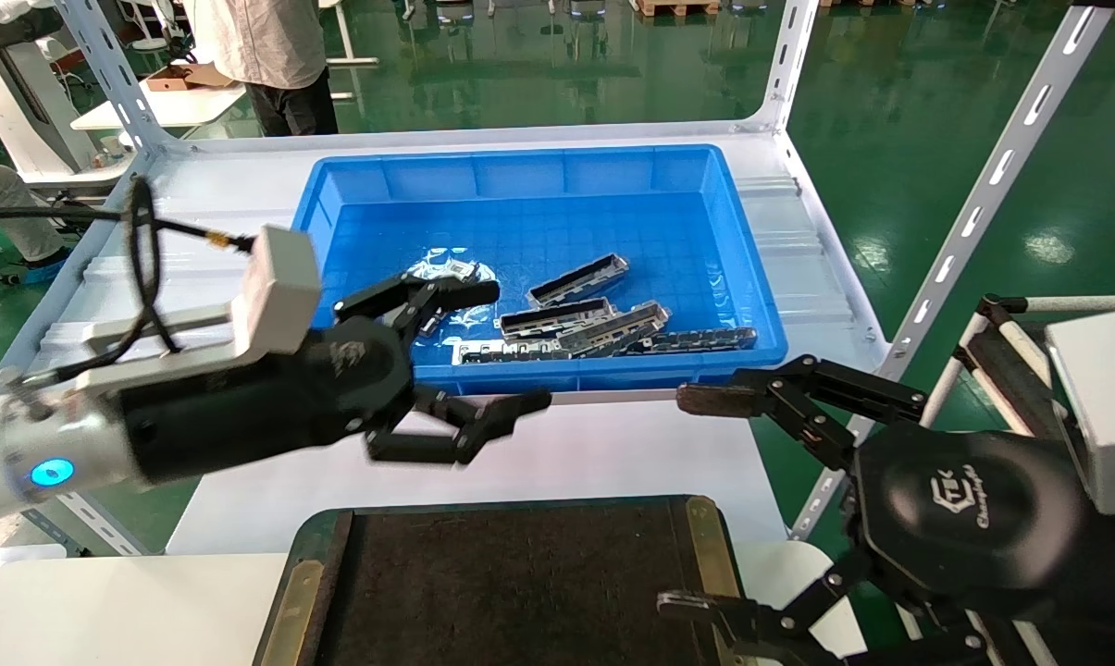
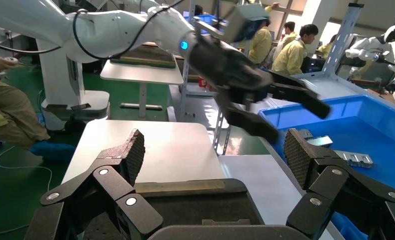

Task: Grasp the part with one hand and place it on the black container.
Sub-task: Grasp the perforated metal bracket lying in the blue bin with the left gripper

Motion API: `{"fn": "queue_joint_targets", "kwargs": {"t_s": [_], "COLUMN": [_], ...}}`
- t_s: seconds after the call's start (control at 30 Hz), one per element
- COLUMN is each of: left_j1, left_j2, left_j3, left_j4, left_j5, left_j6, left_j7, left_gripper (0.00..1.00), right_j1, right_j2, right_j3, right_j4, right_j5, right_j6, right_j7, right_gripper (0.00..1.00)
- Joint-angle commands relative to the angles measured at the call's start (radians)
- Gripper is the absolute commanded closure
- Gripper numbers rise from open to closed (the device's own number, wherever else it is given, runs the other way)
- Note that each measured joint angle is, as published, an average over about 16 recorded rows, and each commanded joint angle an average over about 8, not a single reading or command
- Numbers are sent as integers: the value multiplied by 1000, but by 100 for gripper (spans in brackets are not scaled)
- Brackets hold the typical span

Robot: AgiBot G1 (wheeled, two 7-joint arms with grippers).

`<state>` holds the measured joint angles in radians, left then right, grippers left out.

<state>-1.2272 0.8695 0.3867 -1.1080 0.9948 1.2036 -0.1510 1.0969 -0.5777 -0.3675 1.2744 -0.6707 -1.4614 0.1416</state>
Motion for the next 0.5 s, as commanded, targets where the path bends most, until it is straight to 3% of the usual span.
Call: {"fn": "queue_joint_targets", "kwargs": {"t_s": [0.03,0.5], "left_j1": [-20,-195], "left_j2": [37,255], "left_j3": [12,80], "left_j4": [31,350], "left_j5": [31,181], "left_j6": [-38,-196], "left_j7": [8,97], "left_gripper": [0,0], "right_j1": [0,0], "right_j2": [0,0], "right_j3": [0,0], "right_j4": [0,0], "right_j5": [0,0], "right_j6": [0,0], "right_j7": [0,0], "right_gripper": [0,0]}}
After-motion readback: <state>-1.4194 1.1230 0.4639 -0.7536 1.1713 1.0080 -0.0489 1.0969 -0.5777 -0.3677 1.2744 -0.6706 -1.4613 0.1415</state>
